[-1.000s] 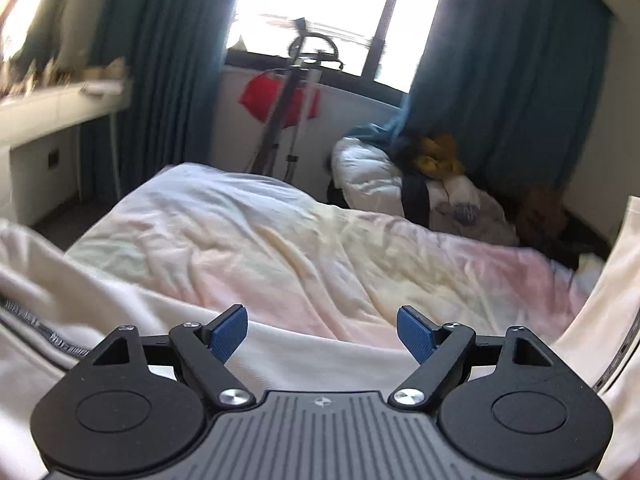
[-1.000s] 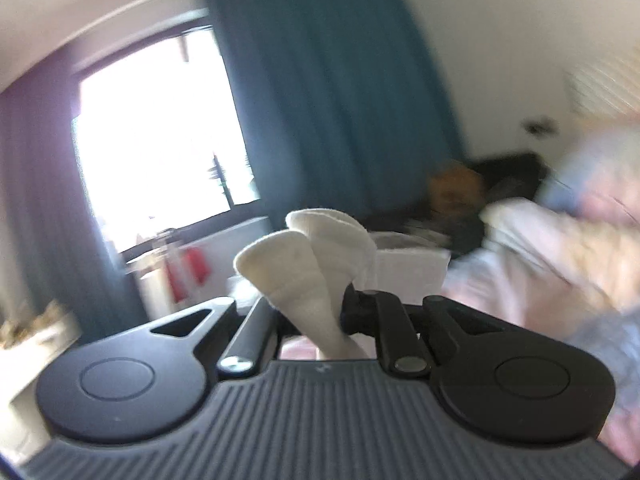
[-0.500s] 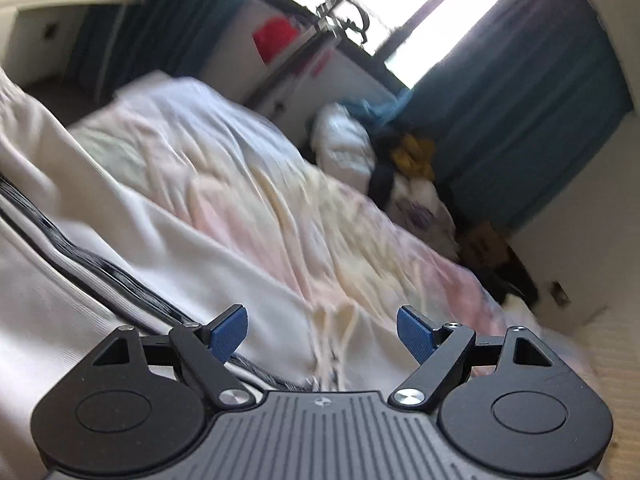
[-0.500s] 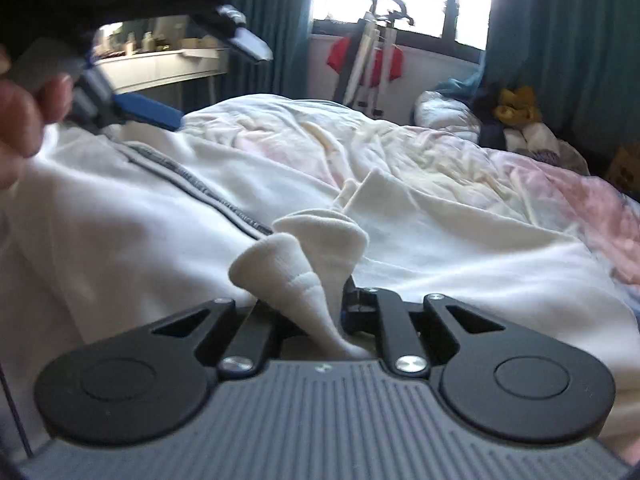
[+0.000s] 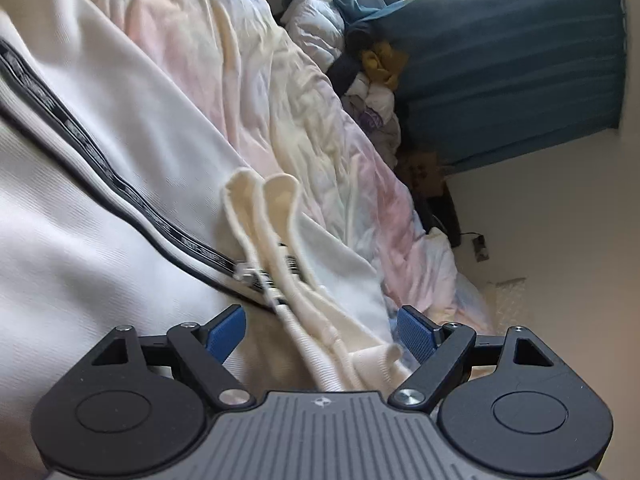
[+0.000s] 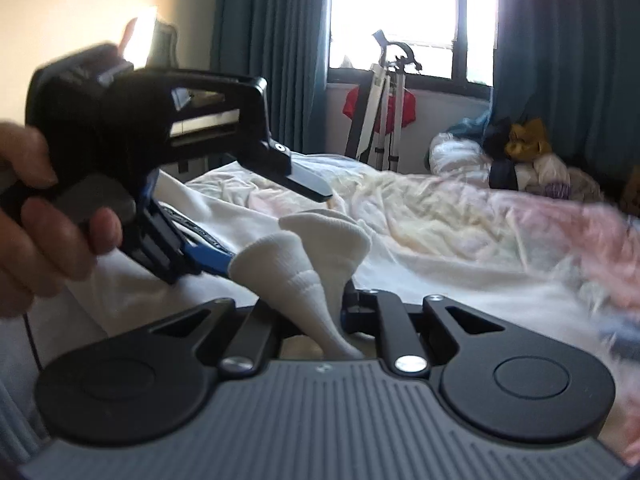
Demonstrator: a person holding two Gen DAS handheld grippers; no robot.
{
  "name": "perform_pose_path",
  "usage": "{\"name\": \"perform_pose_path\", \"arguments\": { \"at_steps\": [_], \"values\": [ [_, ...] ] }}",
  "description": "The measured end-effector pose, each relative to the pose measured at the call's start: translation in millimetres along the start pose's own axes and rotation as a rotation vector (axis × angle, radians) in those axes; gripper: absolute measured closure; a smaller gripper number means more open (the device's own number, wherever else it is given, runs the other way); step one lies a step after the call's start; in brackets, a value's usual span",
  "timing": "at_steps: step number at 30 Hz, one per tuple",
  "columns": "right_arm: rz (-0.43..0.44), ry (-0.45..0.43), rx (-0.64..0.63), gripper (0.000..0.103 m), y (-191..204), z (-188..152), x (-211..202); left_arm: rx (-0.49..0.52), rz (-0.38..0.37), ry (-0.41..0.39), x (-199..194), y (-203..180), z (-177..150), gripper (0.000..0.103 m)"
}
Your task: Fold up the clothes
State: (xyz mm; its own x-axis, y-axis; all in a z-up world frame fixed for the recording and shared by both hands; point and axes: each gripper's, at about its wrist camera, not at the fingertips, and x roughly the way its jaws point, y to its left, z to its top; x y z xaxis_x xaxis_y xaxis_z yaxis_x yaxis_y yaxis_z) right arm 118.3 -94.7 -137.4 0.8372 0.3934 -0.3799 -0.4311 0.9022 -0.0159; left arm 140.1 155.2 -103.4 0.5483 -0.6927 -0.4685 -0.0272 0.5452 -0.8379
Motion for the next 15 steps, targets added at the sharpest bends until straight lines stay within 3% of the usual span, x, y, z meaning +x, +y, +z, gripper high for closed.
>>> {"name": "perform_pose_path", "arguments": {
  "at_steps": [4, 8, 11, 13, 15],
  "values": [
    [-0.040, -0.012, -0.157, 0.090, 18, -3, 1, -0.030, -0.047, -0.022, 18, 4, 4, 0.020],
    [-0.032, -0.023, -0.159, 0.090, 19, -6, 1, 0.028, -0.030, -0.020, 35, -1, 17, 0.026],
    [-0.018, -0.030, -0.137, 0.090, 15, -5, 4, 0.061, -0.005, -0.003, 47, -2, 26, 0.045],
    [-0.007, -0.035, -0.122, 0.090, 12, -4, 5, 0.077, 0.017, -0.005, 49, 1, 30, 0.073],
    [0.003, -0.041, -0.112, 0.090, 14, -5, 4, 0.082, 0.017, -0.014, 47, 3, 33, 0.079]
  ]
}}
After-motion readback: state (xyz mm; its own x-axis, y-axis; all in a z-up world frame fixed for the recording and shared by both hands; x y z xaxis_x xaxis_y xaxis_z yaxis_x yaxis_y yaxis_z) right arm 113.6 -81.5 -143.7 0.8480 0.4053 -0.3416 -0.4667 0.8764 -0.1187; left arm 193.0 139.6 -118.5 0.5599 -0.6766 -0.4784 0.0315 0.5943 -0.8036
